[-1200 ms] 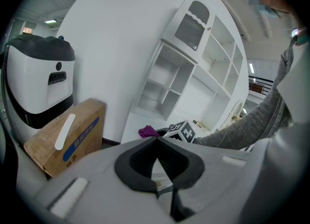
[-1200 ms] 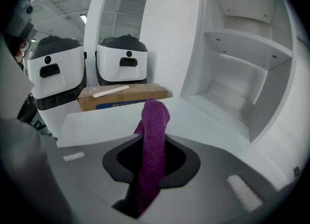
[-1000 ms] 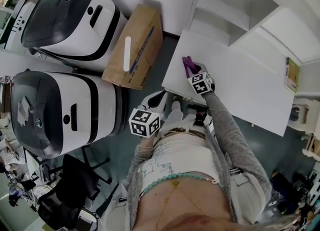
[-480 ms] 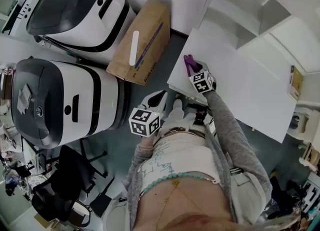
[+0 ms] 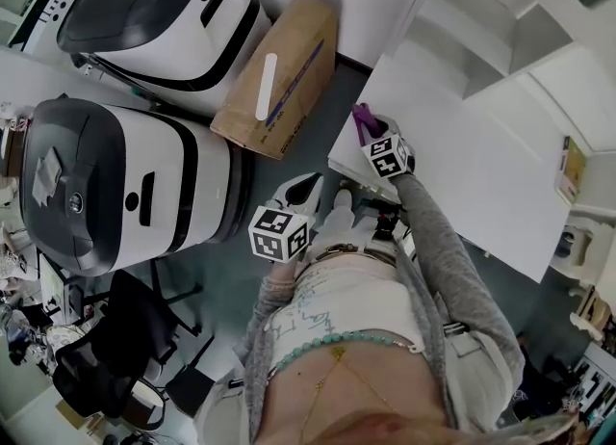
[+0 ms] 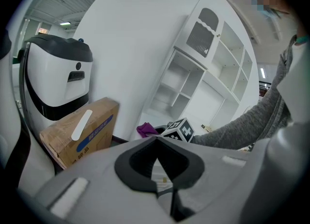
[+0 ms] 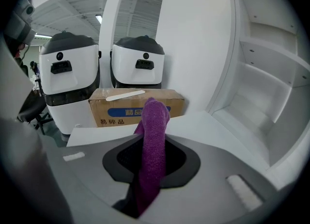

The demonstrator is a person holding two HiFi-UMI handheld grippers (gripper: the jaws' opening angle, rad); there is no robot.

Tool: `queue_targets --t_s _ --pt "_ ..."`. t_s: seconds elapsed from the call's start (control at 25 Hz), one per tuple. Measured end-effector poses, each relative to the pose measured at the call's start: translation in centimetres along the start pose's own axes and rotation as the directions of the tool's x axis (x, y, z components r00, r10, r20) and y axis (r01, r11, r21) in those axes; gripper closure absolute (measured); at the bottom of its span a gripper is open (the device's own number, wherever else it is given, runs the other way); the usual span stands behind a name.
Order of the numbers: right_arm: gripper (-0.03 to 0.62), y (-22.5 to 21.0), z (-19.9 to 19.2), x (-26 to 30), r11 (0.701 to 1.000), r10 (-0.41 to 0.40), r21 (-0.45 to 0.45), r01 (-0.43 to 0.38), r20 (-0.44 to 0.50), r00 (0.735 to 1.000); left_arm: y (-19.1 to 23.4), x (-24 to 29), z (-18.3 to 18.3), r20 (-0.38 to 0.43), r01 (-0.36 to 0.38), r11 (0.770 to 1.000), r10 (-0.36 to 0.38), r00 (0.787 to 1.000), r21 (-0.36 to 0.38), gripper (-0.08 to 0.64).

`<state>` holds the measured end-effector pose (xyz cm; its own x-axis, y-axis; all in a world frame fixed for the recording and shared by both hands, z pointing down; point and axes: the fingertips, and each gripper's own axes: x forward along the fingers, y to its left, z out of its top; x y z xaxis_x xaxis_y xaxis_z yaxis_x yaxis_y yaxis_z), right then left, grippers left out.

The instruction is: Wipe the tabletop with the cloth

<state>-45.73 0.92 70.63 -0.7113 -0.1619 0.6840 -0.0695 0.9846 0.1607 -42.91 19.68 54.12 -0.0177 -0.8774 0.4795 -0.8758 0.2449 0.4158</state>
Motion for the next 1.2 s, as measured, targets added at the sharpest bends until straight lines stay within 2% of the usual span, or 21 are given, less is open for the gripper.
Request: queue_targets --t_s 0.52,1.2 --pt "0.515 1.1 0.4 0.2 0.999 0.019 -0.031 -0.019 0.012 1.0 0.0 0.6 0.2 -0.001 0.021 1.0 -0.021 1.0 0.006 0.56" --pt "0.515 5.2 0.6 -1.0 0.972 0.16 -0.182 -0.15 0.039 0.986 -1.8 1.9 -0.1 -0.04 0.075 0.997 -0.074 0.996 0.025 0.56"
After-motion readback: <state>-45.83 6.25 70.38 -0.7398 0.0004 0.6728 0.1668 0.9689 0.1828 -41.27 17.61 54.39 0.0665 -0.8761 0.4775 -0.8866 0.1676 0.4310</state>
